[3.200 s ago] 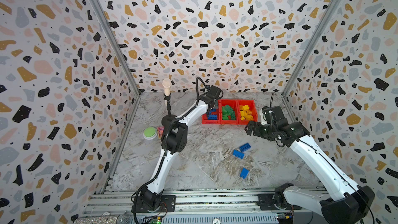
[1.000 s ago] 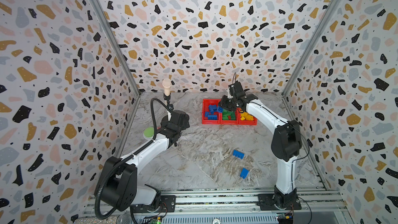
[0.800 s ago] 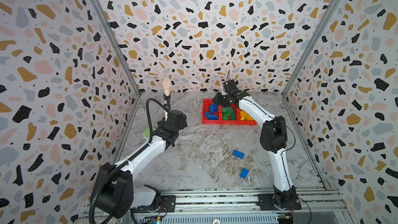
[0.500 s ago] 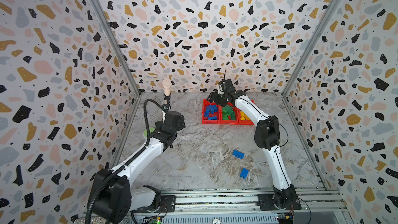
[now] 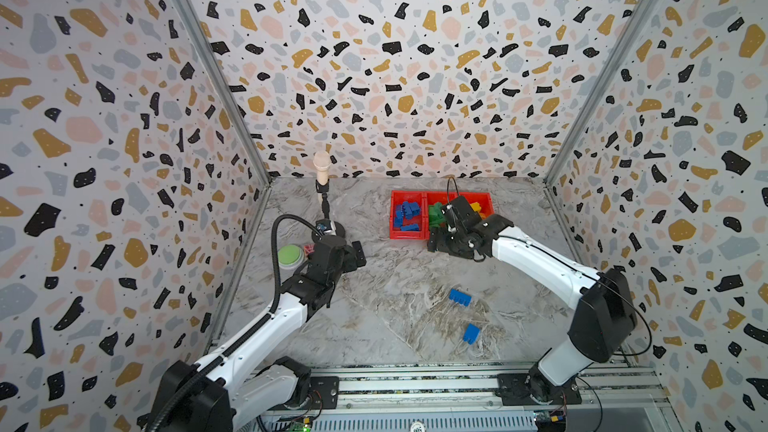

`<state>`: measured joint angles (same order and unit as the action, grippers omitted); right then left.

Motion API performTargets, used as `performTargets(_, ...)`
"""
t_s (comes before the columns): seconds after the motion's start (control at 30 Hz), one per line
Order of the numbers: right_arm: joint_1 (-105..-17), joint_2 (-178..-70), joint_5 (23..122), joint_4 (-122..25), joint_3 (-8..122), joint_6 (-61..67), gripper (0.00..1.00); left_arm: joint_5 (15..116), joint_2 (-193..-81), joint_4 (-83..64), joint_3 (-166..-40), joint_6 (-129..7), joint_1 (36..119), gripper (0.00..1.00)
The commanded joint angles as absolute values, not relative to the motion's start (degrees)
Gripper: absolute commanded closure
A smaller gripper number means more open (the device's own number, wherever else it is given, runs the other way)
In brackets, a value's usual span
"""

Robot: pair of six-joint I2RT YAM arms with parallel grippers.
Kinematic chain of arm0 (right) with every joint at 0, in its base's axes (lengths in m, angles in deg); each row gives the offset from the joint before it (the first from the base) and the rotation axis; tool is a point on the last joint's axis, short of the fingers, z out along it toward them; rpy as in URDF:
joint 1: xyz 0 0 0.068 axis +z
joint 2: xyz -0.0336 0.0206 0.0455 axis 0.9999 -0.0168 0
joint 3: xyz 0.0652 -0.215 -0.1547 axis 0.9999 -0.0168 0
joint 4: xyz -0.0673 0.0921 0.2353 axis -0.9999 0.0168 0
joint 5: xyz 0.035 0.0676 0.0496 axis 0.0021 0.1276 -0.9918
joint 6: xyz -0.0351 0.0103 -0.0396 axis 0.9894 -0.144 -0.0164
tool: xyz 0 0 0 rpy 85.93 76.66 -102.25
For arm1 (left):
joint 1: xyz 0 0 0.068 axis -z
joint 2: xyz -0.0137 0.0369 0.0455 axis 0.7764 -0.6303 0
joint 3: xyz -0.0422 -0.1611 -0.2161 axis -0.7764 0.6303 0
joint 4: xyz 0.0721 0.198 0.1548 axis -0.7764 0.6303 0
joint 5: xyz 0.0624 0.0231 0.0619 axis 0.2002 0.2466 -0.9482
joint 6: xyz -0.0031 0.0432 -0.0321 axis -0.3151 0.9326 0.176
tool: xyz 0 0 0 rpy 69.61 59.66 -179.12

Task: Sort the legos into containers by color
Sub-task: 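Lower the right gripper onto another blue 2x3 brick and grasp it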

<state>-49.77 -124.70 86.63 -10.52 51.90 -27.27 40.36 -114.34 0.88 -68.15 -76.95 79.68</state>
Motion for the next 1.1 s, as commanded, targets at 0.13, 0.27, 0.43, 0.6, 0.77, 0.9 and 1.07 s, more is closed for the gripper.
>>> performTargets(0.13, -41.9, -111.8, 92.7, -9.5, 34.4, -45.8, 0.09, 33.9, -105.7, 10.2, -66.7, -87.4, 95.0, 0.00)
performTargets(0.27, -40.0, -107.2, 94.9, -10.4, 28.7, -49.6, 0.08, 31.2, -99.5, 14.3, -64.1, -91.1, 99.0, 0.00)
performTargets(0.43, -40.3, -106.5, 95.1, -13.2, 26.1, -51.3, 0.06, 29.2, -97.4, 13.5, -62.8, -89.1, 99.0, 0.00)
performTargets(0.6, -42.5, -111.8, 94.1, -15.3, 27.7, -50.6, 0.06, 30.3, -105.8, 10.4, -66.7, -83.5, 98.7, 0.00)
performTargets(0.77, -45.3, -118.8, 92.4, -14.4, 30.4, -49.9, 0.06, 28.7, -111.7, 9.0, -70.2, -77.7, 97.6, 0.00)
performTargets(0.9, -47.4, -120.0, 90.8, -18.6, 28.5, -47.2, 0.13, 31.3, -111.8, 5.5, -68.9, -76.1, 93.5, 0.00)
performTargets(1.07, -49.0, -123.0, 89.4, -20.0, 29.8, -43.3, 0.21, 33.0, -111.7, 3.3, -67.9, -76.3, 90.2, 0.00)
